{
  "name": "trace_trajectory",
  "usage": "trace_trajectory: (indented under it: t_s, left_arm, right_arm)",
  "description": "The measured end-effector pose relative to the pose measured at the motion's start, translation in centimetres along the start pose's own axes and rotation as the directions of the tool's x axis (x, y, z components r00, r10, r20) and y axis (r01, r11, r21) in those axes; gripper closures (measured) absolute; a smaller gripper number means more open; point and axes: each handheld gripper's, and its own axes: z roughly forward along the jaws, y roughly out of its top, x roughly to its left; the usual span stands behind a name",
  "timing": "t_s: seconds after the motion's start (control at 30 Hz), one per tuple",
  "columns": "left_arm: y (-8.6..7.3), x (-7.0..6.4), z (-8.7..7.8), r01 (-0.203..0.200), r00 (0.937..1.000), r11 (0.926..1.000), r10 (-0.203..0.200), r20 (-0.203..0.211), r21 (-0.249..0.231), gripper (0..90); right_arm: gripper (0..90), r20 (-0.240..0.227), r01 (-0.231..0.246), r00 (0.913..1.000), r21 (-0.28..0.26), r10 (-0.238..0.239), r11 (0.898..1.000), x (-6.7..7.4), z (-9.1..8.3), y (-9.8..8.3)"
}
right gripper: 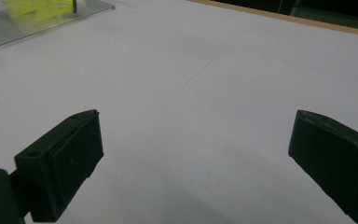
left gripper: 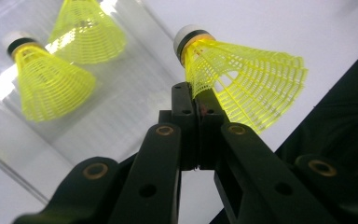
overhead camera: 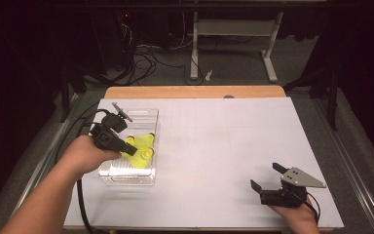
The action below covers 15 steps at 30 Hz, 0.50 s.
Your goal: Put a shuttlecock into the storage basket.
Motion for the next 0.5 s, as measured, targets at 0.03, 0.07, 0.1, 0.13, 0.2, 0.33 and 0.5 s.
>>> trace_trajectory:
  t_s: [0.03,0.07,0.1,0.13,0.2,0.33,0.5]
  left_arm:
    - [-0.2,0.2,0.0,0.007,1.0000,1.0000,-0.007,0.000,-0.001,89.4]
    - [-0.4,0.4,-0.1,0.014,0.9999,0.9999,-0.014,-0.002,-0.001,89.4]
    - [-0.5,0.6,-0.1,0.023,0.9997,0.9997,-0.023,-0.003,-0.003,89.4]
    - [-0.7,0.8,-0.1,0.029,0.9996,0.9996,-0.029,-0.006,-0.006,89.4]
    - [-1.1,1.2,-0.2,0.041,0.9990,0.9991,-0.041,-0.020,-0.008,89.4]
    - [-1.7,1.9,-0.1,0.066,0.9976,0.9978,-0.066,-0.021,-0.009,89.5]
    - [-2.3,2.4,0.2,0.073,0.9971,0.9973,-0.073,-0.021,0.002,89.4]
  right_arm:
    - [3.6,0.000,0.001,1.0000,0.001,-0.001,1.000,0.0,0.0,0.0]
    - [3.6,0.001,0.001,1.0000,0.001,-0.001,1.000,0.0,0.0,0.0]
    - [3.6,0.001,0.000,1.0000,0.001,0.000,1.000,0.0,0.0,0.0]
    - [3.6,0.001,-0.001,1.0000,0.001,0.001,1.000,0.0,0.0,0.0]
    - [3.6,0.001,-0.002,1.0000,0.000,0.002,1.000,0.0,0.0,0.0]
    - [3.7,0.002,-0.001,1.0000,0.001,0.001,1.000,0.0,-0.1,0.0]
    - [3.9,0.007,0.001,1.0000,0.001,-0.001,1.000,0.0,-0.1,0.0]
